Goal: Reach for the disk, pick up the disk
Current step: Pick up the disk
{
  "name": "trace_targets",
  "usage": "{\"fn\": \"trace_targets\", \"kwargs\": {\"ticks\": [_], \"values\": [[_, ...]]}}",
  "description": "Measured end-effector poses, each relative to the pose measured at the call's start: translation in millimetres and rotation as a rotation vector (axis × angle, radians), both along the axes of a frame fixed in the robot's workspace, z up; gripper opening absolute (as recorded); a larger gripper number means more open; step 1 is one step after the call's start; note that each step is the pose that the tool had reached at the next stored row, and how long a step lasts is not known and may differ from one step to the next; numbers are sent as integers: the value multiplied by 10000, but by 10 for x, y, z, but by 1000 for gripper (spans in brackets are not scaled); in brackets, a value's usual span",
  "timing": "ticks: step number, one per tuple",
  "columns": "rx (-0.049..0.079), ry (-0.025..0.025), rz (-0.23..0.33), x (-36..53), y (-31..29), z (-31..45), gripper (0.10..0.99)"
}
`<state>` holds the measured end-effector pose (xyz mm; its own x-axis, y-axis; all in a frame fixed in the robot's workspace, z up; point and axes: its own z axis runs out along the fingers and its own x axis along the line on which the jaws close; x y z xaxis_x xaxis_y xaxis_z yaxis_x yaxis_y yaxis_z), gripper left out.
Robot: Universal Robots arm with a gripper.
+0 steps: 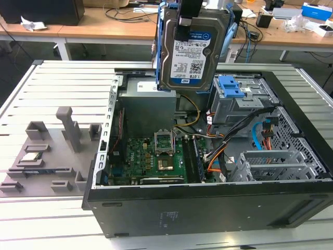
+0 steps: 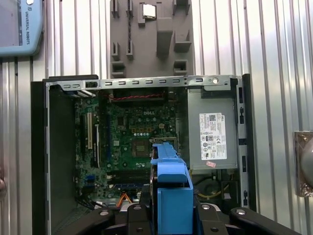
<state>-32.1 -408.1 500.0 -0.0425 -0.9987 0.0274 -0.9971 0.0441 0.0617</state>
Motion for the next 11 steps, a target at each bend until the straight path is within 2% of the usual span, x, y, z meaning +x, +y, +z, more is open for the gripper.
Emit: {"fn": "trace_targets", "kwargs": {"ticks": [11], "values": [[-8, 0, 0, 0, -25, -1, 365]]}}
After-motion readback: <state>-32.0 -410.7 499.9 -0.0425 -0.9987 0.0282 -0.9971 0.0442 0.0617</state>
